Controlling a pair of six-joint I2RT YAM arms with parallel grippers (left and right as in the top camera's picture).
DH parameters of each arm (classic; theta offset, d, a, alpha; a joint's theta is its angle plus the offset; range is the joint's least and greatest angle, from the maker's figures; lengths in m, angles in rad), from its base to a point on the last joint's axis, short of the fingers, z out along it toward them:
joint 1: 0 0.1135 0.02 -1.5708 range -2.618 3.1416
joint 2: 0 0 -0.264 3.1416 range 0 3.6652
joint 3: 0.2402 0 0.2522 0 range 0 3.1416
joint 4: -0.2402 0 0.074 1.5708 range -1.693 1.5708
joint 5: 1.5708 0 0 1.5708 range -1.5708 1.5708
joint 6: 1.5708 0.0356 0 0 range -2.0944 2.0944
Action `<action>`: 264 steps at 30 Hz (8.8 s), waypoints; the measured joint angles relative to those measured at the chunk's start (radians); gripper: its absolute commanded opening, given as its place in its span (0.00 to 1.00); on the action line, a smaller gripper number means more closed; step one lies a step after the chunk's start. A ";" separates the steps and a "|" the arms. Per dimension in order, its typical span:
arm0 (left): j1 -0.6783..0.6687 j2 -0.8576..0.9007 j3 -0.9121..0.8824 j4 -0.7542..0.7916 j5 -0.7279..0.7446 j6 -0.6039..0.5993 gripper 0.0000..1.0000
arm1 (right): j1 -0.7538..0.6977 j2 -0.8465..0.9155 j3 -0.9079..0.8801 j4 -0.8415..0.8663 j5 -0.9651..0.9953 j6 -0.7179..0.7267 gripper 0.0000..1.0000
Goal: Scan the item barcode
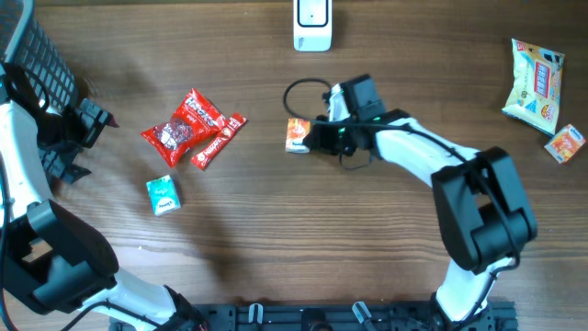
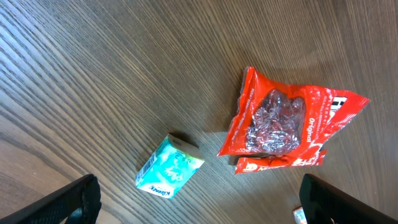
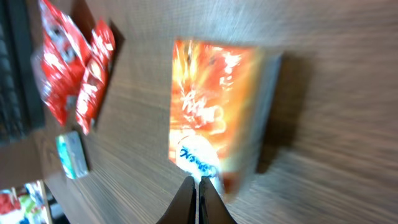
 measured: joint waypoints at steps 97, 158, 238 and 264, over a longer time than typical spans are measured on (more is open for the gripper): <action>0.000 0.000 0.000 -0.008 0.000 0.000 1.00 | 0.082 -0.106 0.261 0.451 1.149 -0.609 0.04; 0.001 0.000 0.000 -0.016 0.000 0.000 1.00 | -0.496 0.035 0.702 -0.535 1.070 -0.311 0.04; -0.137 0.000 0.000 -0.116 0.294 0.303 1.00 | -0.661 -0.441 0.380 -0.502 0.157 -0.060 1.00; -0.463 0.000 0.000 0.125 -0.199 0.341 1.00 | -0.603 -0.368 0.380 -0.534 0.221 -0.066 1.00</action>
